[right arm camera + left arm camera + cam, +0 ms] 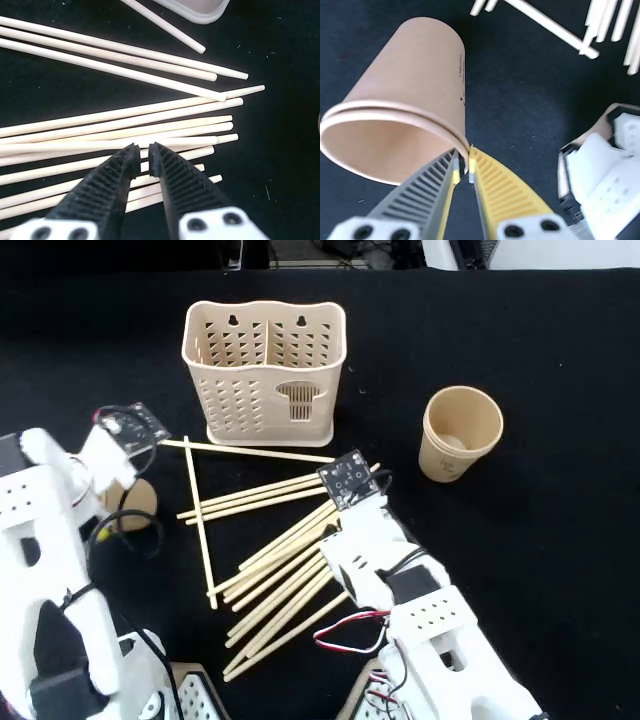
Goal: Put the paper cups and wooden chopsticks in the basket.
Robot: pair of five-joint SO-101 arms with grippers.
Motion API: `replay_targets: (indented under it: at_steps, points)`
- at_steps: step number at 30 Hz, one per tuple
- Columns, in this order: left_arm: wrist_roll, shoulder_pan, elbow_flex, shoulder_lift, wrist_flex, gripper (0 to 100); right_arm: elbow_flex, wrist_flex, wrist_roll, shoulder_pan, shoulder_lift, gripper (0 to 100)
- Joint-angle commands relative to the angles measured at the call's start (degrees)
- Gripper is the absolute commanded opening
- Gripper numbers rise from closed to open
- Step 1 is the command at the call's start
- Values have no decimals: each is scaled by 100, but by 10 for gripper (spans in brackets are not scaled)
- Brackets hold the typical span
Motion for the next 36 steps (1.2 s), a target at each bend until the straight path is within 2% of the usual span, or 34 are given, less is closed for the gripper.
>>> replay_targets:
  at_steps: [1, 7, 10, 19, 22, 28, 32, 36]
  points:
    - [782, 514, -84, 343, 62, 41, -4, -123, 9, -53, -66, 56]
    - [1407, 734, -796, 1363, 62, 212, -4, -123, 9, -53, -66, 56]
    - [1574, 690, -1200, 1433, 62, 267, -4, -123, 9, -53, -66, 56]
    - [1626, 664, -1763, 492, 62, 274, -4, -123, 9, -53, -66, 56]
    - [1960, 620, -1719, -167, 62, 273, -4, -123, 9, -53, -66, 56]
    - [2646, 4, -1420, -1749, 53, 271, -180, 185, 9, -53, -101, 56]
    - [2848, -629, -312, -2760, 0, 271, -866, 914, 9, -53, -101, 56]
    - [3007, -1684, 1218, -3666, -141, 272, -1604, 1398, 9, -53, -66, 56]
